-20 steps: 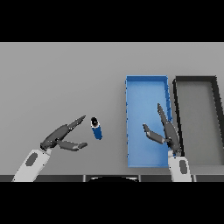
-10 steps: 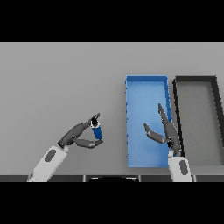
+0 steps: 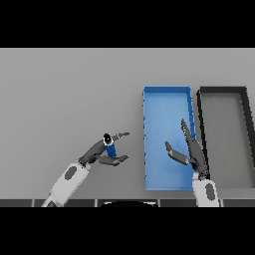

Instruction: Pick up the blue pipe and place it into the blue bin.

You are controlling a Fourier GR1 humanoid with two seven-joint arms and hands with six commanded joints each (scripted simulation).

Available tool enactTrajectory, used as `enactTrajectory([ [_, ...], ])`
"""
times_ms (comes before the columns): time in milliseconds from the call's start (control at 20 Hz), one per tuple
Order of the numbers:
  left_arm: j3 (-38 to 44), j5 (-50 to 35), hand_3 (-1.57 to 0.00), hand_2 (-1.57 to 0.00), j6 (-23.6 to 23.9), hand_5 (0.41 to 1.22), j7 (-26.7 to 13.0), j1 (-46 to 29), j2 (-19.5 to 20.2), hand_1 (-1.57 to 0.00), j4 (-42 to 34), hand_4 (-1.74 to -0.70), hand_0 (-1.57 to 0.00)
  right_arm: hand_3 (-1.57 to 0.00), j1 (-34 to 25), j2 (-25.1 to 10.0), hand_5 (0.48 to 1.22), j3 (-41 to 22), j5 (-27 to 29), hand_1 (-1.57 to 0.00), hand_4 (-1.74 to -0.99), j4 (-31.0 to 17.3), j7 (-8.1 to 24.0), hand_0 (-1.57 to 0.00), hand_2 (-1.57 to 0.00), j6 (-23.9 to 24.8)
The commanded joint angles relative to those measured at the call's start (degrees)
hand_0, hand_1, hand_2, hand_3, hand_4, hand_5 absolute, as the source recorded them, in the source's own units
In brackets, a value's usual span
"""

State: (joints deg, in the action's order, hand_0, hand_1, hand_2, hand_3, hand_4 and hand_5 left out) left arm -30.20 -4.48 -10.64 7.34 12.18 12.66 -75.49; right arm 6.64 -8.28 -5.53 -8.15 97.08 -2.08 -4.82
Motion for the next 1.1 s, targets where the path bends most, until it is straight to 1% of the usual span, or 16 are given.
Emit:
enactTrajectory([
  [0, 0.55, -1.07, -0.47, -0.39, -0.27, 0.73, -0.34, 0.36, -0.65, -0.25, 0.57, -1.31, -0.09, 0.0, 0.02, 0.17, 0.663, -0.03, 0.1, 0.0, -1.319, -0.34, -0.17, 0.0, 0.0, -0.08],
  [50, 0.74, -2.16, -0.69, -0.63, -0.51, 0.828, 0.53, -0.77, -0.9, -0.5, -0.11, -1.39, -0.34, 0.0, -0.01, 0.21, 0.666, -0.15, -0.04, 0.0, -1.322, -0.24, -1.04, 0.0, 0.0, -0.05],
  [100, 0.61, -2.4, -0.84, -0.82, -0.48, 0.906, 0.87, -1.2, -1.3, -0.71, -0.33, -1.45, -0.59, 0.0, -0.12, -0.01, 0.666, 0.15, 0.04, 0.0, -1.319, 0.08, -0.62, 0.0, 0.0, 0.15],
  [150, 0.36, -2.39, -0.98, -0.97, -0.55, 0.969, 0.34, -1.05, -2.02, -0.89, -0.81, -1.51, -0.78, 0.0, -0.16, -0.23, 0.665, 0.24, -0.31, 0.0, -1.313, -0.86, -0.99, 0.0, 0.0, 0.15],
  [250, -0.2, -1.79, -1.18, -1.18, -0.14, 1.06, -0.58, -1.53, -2.37, -1.13, -1.29, -1.59, -1.07, 0.0, -0.79, -0.25, 0.665, 0.26, -0.08, 0.0, -1.31, -0.36, -0.24, 0.0, 0.0, 0.11],
  [300, -0.49, -1.62, -1.25, -1.26, 0.3, 1.092, -1.32, -1.57, -2.39, -1.22, -2.04, -1.62, -1.17, 0.0, -1.35, -0.53, 0.666, 0.55, -0.11, 0.0, -1.307, -0.88, 0.21, 0.0, 0.0, 0.14],
  [350, -0.61, -0.69, -1.31, -1.32, 0.72, 1.118, -0.59, -1.37, -1.81, -1.29, -1.79, -1.64, -1.25, 0.0, -1.14, -0.5, 0.666, 0.22, -0.41, 0.0, -1.302, -0.35, 0.19, 0.0, 0.0, 0.19],
  [450, -1.11, -0.25, -1.38, -1.41, 1.4, 1.155, 0.8, -1.86, -2.52, -1.39, -2.2, -1.67, -1.36, 0.0, -0.6, -0.38, 0.664, -0.13, -0.88, 0.0, -1.288, -0.34, -0.42, 0.0, 0.0, 0.24],
  [500, -0.92, -0.58, -1.4, -1.44, 1.47, 1.168, 1.06, -1.48, -2.72, -1.43, -2.94, -1.68, -1.41, 0.0, -1.01, -0.46, 0.663, -0.15, -1.32, 0.0, -1.281, -0.94, 0.02, 0.0, 0.0, 0.41],
  [550, -1.23, -0.5, -1.42, -1.47, 1.31, 1.179, 1.7, -1.81, -2.21, -1.46, -4.23, -1.69, -1.44, 0.0, -1.48, -0.74, 0.662, 0.24, -0.83, 0.0, -1.281, -1.08, -0.01, 0.0, 0.0, 0.17],
  [600, -1.3, -0.9, -1.43, -1.49, 1.31, 1.187, 2.34, -1.58, -2.74, -1.48, -5.26, -1.7, -1.47, 0.0, -1.63, -0.32, 0.656, 0.1, -0.41, 0.0, -1.279, -1.11, 0.29, 0.0, 0.0, -0.01],
  [650, -1.2, -1.24, -1.44, -1.51, 1.31, 1.194, 2.5, -0.79, -3.26, -1.5, -5.94, -1.7, -1.49, 0.0, -1.63, -0.48, 0.657, 0.37, -0.27, 0.0, -1.279, -1.67, -0.34, 0.0, 0.0, -0.14],
  [750, -1.24, -1.84, -1.45, -1.53, 1.14, 1.204, 2.9, 0.41, -3.82, -1.52, -8.0, -1.71, -1.52, 0.0, -1.5, -0.12, 0.663, -0.14, -1.35, 0.0, -1.28, -1.79, -0.75, 0.0, 0.0, 0.47],
  [800, -1.28, -2.37, -1.45, -1.54, 0.94, 1.207, 2.47, 1.08, -4.18, -1.53, -9.02, -1.72, -1.53, 0.0, -1.78, -0.85, 0.666, 0.22, -1.48, 0.0, -1.275, -1.55, -0.43, 0.0, 0.0, 0.44],
  [900, -1.45, -3.12, -1.45, -1.55, 0.39, 1.212, 1.04, 1.69, -4.09, -1.55, -10.91, -1.72, -1.54, 0.0, -1.23, -1.05, 0.678, -0.07, -1.93, 0.0, -1.278, -1.36, -1.42, 0.0, 0.0, 0.35],
  [1050, -2.3, -3.53, -1.45, -1.56, 0.62, 1.216, -2.68, 2.19, -4.12, -1.56, -14.83, -1.72, -1.56, 0.0, -1.3, -0.67, 0.684, -0.63, -2.81, 0.0, -1.272, -1.35, -0.5, 0.0, 0.0, 0.74],
])
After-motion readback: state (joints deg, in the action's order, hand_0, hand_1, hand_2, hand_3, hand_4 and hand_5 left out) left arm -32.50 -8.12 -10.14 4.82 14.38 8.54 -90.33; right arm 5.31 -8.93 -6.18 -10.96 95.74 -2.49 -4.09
